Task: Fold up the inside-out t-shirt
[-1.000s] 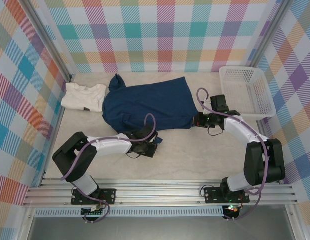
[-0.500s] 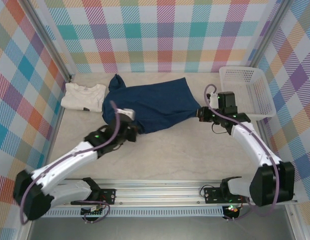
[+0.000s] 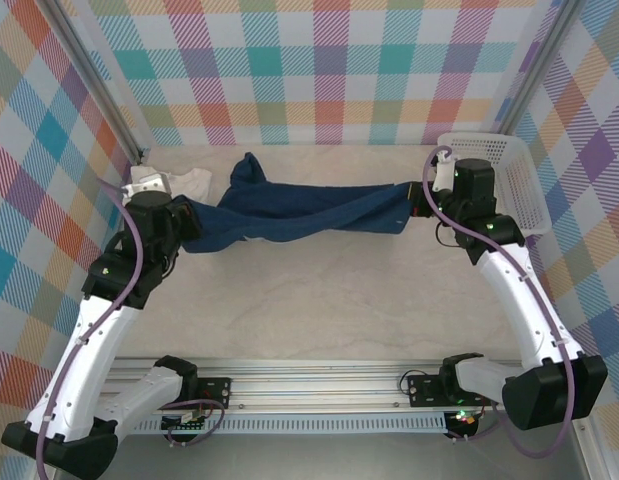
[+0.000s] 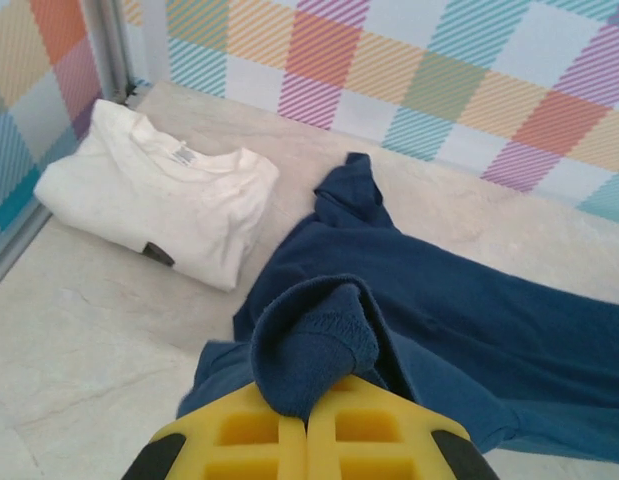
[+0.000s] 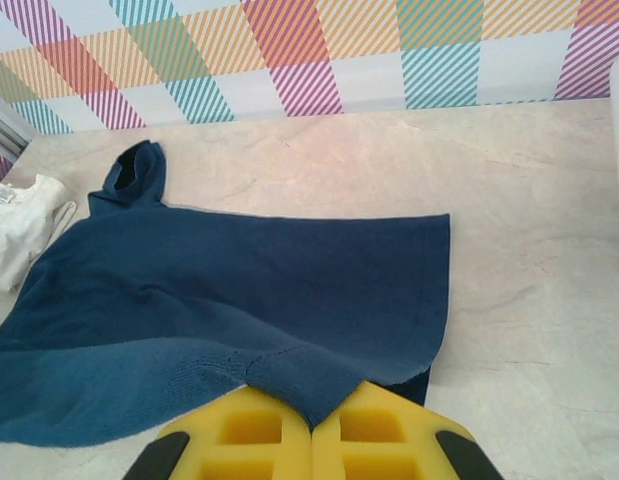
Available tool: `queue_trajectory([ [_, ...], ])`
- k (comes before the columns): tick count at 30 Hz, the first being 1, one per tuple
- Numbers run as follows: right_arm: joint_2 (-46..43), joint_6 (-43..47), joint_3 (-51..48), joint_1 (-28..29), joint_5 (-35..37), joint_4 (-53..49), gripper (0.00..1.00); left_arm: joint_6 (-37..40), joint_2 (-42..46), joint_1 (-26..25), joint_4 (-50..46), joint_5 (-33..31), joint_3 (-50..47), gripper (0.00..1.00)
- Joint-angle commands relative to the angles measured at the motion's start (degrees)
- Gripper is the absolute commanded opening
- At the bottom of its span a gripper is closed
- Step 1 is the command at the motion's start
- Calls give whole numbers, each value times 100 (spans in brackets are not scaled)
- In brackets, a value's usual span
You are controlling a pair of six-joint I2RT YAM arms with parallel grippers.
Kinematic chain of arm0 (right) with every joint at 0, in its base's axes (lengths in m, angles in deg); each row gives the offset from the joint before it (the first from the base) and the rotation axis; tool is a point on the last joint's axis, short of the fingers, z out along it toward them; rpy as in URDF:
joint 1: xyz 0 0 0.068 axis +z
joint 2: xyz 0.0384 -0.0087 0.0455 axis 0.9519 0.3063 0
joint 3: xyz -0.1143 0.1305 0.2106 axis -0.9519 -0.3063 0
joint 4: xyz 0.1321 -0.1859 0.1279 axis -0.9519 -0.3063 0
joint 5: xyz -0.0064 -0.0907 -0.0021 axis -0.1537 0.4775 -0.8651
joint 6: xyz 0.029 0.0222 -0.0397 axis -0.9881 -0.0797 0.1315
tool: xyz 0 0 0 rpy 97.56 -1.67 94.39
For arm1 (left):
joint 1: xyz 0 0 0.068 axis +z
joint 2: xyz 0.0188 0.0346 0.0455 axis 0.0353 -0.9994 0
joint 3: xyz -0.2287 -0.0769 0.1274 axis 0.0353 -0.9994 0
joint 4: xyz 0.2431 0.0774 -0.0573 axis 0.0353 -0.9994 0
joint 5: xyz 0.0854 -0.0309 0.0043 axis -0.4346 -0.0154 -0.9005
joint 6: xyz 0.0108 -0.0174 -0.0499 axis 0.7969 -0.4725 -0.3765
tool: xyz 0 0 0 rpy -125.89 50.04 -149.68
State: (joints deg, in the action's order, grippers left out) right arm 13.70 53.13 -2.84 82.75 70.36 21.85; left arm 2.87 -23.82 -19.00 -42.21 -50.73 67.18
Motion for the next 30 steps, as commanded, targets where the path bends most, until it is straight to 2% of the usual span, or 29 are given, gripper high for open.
queue_trajectory([
  [1,-253,142,289,22,39,-50,0,32,-80,132,-304,-94,390,0],
  [8,-843,53,901,22,-517,-111,0,228,-211,142,-306,44,1605,0],
  [14,-1421,86,1748,31,-769,-627,0,663,-242,142,-666,-205,3119,0],
  [22,-1656,322,2962,26,-433,-1389,0,1201,-972,142,-1549,-661,5490,0],
  [25,-1606,390,3030,30,-315,-1387,0,1235,-1337,140,-1690,-602,5823,0],
  [30,-1325,484,2664,31,28,-864,0,1377,-1936,142,-1335,-633,5918,0],
])
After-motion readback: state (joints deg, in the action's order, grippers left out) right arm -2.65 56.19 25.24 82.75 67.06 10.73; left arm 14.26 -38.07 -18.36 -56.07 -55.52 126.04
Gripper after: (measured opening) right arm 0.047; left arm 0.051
